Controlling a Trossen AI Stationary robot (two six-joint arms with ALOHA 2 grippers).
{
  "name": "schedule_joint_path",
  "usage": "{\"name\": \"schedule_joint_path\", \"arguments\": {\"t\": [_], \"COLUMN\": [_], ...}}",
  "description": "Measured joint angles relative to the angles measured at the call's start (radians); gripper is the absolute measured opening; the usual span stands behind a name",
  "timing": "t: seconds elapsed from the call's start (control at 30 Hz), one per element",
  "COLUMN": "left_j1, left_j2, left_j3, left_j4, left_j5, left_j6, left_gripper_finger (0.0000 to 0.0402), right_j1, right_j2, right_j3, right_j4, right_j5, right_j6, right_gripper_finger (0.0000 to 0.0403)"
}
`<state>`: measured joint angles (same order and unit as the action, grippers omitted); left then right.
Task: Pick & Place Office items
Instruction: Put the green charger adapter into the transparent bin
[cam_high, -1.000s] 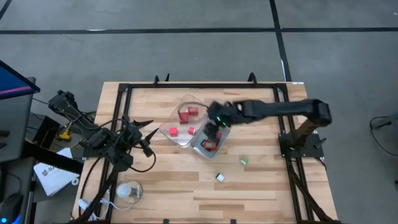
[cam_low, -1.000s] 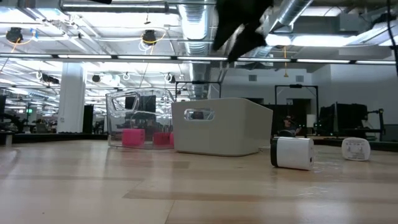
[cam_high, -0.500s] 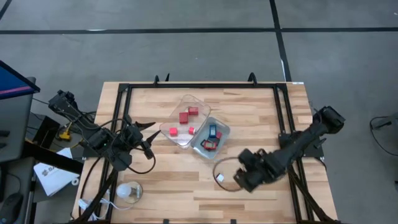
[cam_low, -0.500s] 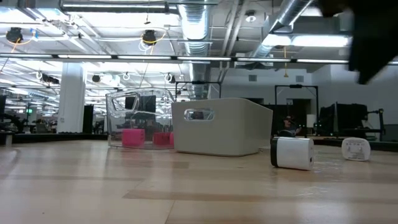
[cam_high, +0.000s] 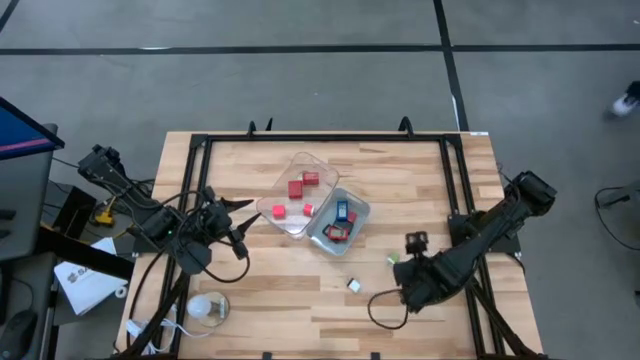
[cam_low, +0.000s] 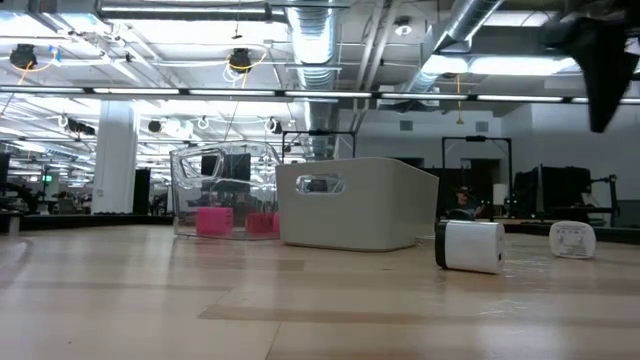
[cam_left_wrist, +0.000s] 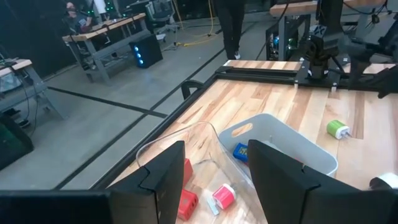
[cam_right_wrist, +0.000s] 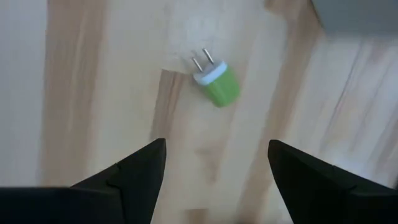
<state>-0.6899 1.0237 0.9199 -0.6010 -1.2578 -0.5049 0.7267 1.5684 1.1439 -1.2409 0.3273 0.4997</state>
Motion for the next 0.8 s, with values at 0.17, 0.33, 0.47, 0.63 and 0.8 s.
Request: {"name": "schedule_joint_path", "arguments": {"t": [0.17, 0.33, 0.47, 0.63, 0.8], "left_j1": [0.0, 0.0, 0.0, 0.0, 0.0], "left_j2": [0.0, 0.0, 0.0, 0.0, 0.0], "left_j3": [0.0, 0.0, 0.0, 0.0, 0.0], "left_j4": [-0.001, -0.001, -0.001, 0.0, 0.0], "left_j5": [0.0, 0.0, 0.0, 0.017, 0.021], "left_j6": [0.003, 0.003, 0.002, 0.002, 0.0], "left_gripper_finger": [0.017, 0.017, 0.017, 0.017, 0.017], "right_j1": [-0.07, -0.179, -0.236, -0.264, -0.263], "right_j2": [0.002, 0.014, 0.08, 0.197, 0.253], "right_j3": [-0.002, -0.003, -0.003, -0.005, -0.005], "right_j4": [0.028, 0.118, 0.181, 0.146, 0.167], "right_j5": [0.008, -0.033, -0.095, -0.148, -0.238], "right_j6": [-0.217, -0.345, -0.496, -0.599, -0.639], "right_gripper_finger": [0.0276, 0.0276, 0.0276, 0.0276, 0.0276]}}
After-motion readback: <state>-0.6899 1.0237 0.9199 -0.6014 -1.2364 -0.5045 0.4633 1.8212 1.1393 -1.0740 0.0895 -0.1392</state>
